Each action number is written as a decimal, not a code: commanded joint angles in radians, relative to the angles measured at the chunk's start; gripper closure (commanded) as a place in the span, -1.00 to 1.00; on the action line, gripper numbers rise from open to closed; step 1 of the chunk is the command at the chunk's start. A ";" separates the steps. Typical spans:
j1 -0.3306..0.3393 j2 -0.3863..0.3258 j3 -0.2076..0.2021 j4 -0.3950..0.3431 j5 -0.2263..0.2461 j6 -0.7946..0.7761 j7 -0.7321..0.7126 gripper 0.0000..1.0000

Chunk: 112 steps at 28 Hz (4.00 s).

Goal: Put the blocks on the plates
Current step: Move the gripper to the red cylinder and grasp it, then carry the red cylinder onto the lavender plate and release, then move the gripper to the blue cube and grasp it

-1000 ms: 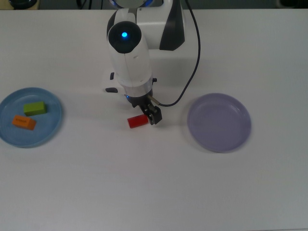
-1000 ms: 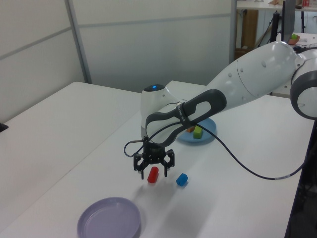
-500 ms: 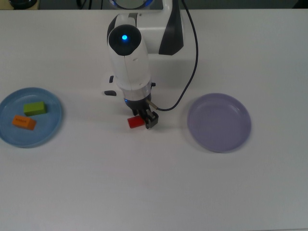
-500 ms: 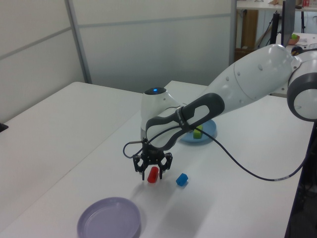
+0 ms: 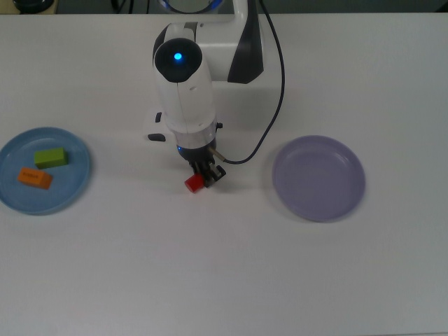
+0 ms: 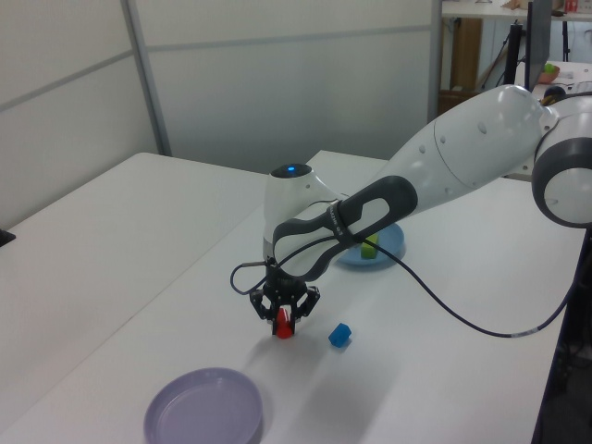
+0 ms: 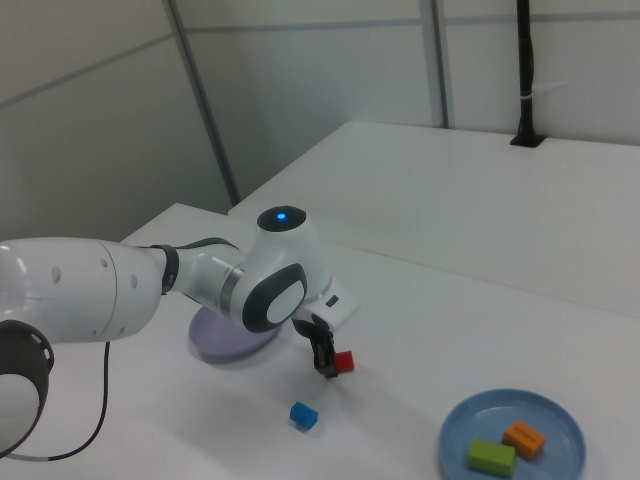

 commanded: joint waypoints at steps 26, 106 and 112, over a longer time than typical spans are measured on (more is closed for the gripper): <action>0.270 -0.042 0.010 0.115 -0.113 -0.076 -0.432 0.55; 0.095 -0.142 -0.101 -0.120 -0.175 -0.367 -0.778 0.36; 0.092 -0.114 -0.102 -0.110 -0.193 -0.366 -0.778 0.53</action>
